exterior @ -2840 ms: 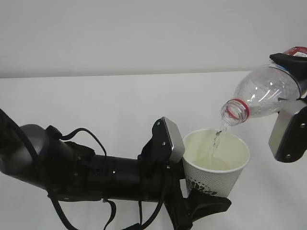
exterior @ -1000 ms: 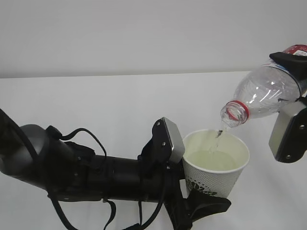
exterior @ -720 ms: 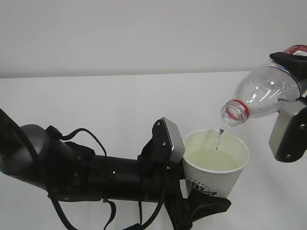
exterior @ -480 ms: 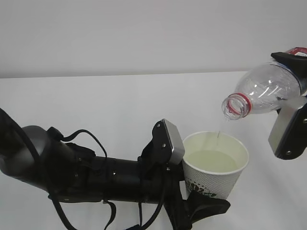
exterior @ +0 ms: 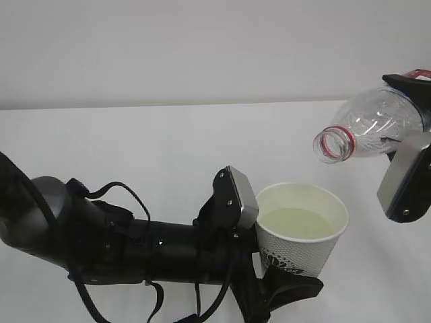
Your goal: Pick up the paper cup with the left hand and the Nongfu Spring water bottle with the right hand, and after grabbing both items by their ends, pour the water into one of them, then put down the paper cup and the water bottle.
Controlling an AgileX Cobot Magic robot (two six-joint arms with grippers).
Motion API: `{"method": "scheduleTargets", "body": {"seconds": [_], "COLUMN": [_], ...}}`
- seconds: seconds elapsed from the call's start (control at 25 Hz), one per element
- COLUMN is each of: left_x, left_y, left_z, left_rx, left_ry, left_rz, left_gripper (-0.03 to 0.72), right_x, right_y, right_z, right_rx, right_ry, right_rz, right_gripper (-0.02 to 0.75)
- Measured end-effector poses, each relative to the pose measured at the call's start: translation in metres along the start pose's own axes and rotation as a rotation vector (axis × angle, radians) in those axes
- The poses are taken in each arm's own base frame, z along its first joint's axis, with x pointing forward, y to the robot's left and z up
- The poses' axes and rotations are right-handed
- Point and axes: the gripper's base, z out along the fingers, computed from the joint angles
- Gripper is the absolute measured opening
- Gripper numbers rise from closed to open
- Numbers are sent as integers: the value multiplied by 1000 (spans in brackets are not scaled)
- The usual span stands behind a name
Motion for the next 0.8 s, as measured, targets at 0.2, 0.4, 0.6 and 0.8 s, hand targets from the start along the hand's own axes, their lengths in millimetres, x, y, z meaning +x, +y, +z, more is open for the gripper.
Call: {"method": "scheduleTargets", "body": {"seconds": [0.2,0.4,0.6,0.8], "left_x": [0,-2,-2,-3], "left_y": [1,3,4,5], "left_z": [0,0,0,0], "left_rx": [-10,-36,-42,-60], "left_ry": [-5,-18,-21,-29], "left_rz": [10,3,25,23], "left_gripper": [515,515,515,515], "right_x": [0,0,0,1], "right_y": [0,0,0,0], "right_z": [0,0,0,0], "right_rx": [-1,-1,-1,0], "right_ry": [4,4,5,7], "right_rz": [35,76,139,210], "right_gripper": [438,438,438,438]}}
